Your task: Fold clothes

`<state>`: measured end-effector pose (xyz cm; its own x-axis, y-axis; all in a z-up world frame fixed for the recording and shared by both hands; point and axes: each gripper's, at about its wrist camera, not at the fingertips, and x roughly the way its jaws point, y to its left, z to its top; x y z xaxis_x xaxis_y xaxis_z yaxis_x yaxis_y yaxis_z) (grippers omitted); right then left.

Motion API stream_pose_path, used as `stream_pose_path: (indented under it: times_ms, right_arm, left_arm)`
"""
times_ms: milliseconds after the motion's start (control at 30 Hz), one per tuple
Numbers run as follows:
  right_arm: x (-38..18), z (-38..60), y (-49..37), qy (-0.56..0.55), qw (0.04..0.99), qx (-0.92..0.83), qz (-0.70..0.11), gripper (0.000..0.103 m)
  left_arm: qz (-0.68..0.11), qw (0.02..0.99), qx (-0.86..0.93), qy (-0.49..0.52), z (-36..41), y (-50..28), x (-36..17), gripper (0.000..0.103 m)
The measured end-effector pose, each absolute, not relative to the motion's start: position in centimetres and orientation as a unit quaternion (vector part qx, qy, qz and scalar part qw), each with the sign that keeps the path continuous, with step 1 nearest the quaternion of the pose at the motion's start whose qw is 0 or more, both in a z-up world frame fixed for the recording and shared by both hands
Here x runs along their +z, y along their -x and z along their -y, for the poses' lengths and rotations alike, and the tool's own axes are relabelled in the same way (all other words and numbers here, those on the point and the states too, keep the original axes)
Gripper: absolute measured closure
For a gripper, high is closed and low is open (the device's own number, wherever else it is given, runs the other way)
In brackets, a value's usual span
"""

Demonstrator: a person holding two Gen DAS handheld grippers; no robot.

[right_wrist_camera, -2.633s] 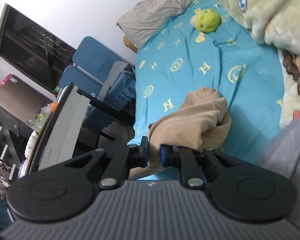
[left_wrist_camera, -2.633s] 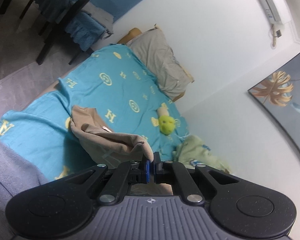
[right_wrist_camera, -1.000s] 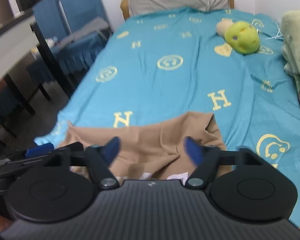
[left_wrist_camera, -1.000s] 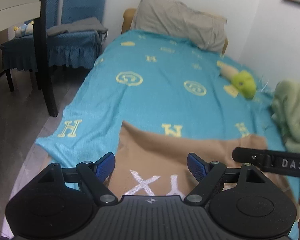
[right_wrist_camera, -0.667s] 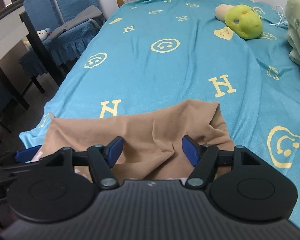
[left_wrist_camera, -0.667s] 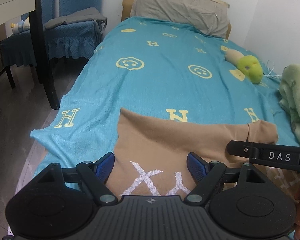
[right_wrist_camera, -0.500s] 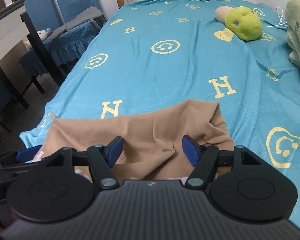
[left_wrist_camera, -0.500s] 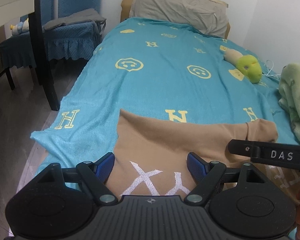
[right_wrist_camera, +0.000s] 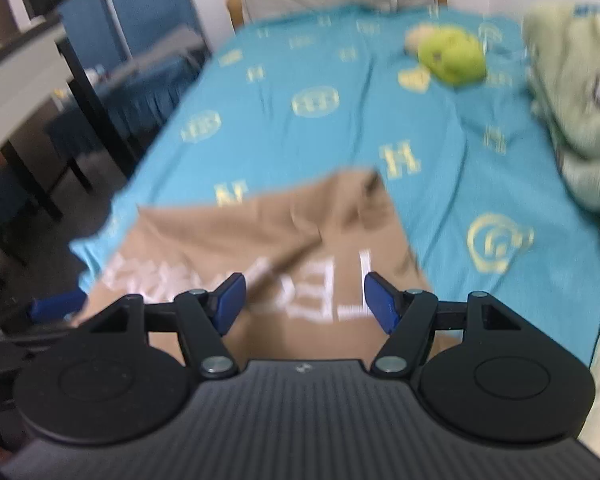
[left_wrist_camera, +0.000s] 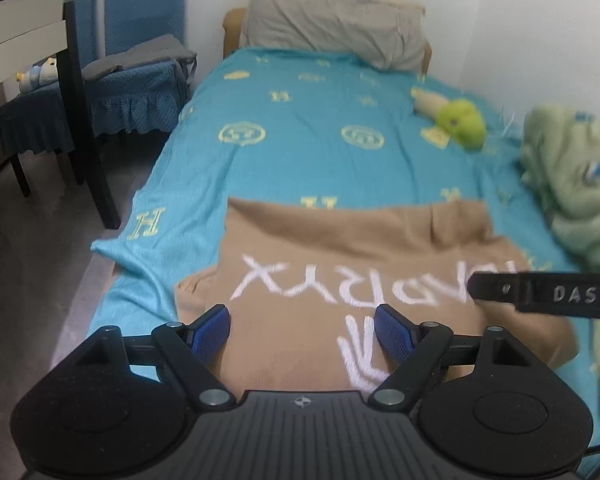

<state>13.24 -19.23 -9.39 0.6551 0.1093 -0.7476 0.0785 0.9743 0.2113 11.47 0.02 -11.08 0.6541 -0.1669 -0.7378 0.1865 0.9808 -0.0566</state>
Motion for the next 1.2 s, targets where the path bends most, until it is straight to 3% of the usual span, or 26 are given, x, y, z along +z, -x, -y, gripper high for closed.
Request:
stream_pose_path:
  times_ms: [400, 1000, 1200]
  right_arm:
    - [-11.5, 19.9, -13.9, -0.135, 0.886, 0.021, -0.442, 0.034]
    - [-11.4, 19.7, -14.0, -0.141, 0.884, 0.013, -0.445, 0.033]
    - [-11.5, 19.6, -14.0, -0.138, 0.885, 0.012, -0.444, 0.033]
  left_arm:
    - [-0.4, 0.911, -0.093, 0.033, 2.4, -5.9, -8.6, 0.015]
    - [-0.444, 0.888, -0.082, 0.088, 1.8, -7.0, -10.6, 0.014]
    - [-0.495, 0.845, -0.073, 0.191, -0.4, -7.6, -12.9, 0.014]
